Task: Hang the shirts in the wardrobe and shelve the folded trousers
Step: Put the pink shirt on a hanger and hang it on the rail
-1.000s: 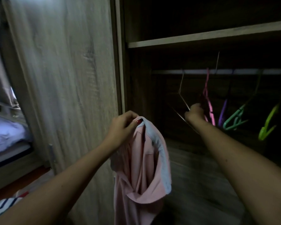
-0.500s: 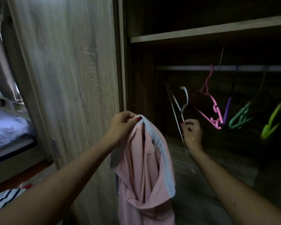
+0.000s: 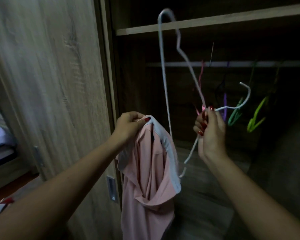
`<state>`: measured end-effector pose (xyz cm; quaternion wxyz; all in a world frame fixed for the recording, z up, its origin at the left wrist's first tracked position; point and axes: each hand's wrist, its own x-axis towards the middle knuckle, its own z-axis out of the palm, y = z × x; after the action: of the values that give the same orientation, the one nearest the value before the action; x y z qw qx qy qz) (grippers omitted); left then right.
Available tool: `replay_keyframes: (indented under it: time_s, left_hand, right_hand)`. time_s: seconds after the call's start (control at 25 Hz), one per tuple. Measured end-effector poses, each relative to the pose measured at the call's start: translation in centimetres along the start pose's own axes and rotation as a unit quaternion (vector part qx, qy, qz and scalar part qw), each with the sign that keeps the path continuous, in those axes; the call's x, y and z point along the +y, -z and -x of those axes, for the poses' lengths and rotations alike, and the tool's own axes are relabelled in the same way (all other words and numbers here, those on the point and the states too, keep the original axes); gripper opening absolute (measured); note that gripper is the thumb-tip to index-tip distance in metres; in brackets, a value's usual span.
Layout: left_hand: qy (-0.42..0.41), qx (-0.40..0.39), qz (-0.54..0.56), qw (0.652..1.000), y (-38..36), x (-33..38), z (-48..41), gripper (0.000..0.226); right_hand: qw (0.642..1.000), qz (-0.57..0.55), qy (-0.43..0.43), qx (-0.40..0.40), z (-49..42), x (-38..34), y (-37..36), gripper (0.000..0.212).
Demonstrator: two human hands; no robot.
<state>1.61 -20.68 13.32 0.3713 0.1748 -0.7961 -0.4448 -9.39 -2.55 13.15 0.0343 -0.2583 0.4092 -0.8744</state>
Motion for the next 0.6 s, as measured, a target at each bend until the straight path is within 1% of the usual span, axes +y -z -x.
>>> replay_keyframes:
  time_s: [0.04, 0.08, 0.2, 0.24, 0.36, 0.44, 0.52, 0.6]
  left_hand:
    - [-0.001, -0.003, 0.003, 1.000, -0.2, 0.3, 0.0, 0.011]
    - [-0.004, -0.004, 0.008, 1.000, -0.2, 0.7, 0.0, 0.011]
    - [-0.014, -0.006, 0.019, 1.000, 0.1, 1.2, -0.1, 0.011]
    - [-0.015, -0.007, 0.023, 1.000, 0.4, 1.2, -0.1, 0.011]
    - [-0.001, -0.006, 0.046, 0.999, 0.8, 1.0, 0.0, 0.010]
    - [0.009, -0.004, 0.051, 0.999, 0.8, 0.9, 0.2, 0.011]
    - [0.010, -0.012, 0.053, 0.998, 0.8, 1.0, 0.3, 0.011]
    - [0.000, -0.025, 0.056, 0.998, 1.0, 1.5, 0.6, 0.011]
  right_hand:
    - [0.999, -0.039, -0.015, -0.013, 0.2, -0.2, -0.5, 0.027]
    - [0.998, -0.050, -0.028, -0.021, 0.4, -0.2, -1.0, 0.026]
    - [0.998, -0.022, -0.063, -0.004, 1.2, 1.0, -1.4, 0.021]
    - [0.997, -0.028, -0.071, 0.002, 1.4, 1.2, -1.4, 0.020]
    - [0.994, -0.089, -0.067, -0.022, 1.4, 0.4, -1.6, 0.022]
    - [0.993, -0.100, -0.051, -0.044, 1.3, -0.5, -2.2, 0.025]
    - [0.995, -0.069, -0.044, -0.049, 1.3, -0.2, -2.4, 0.024]
    - [0.997, 0.015, -0.052, -0.050, 1.3, 1.5, -1.6, 0.023]
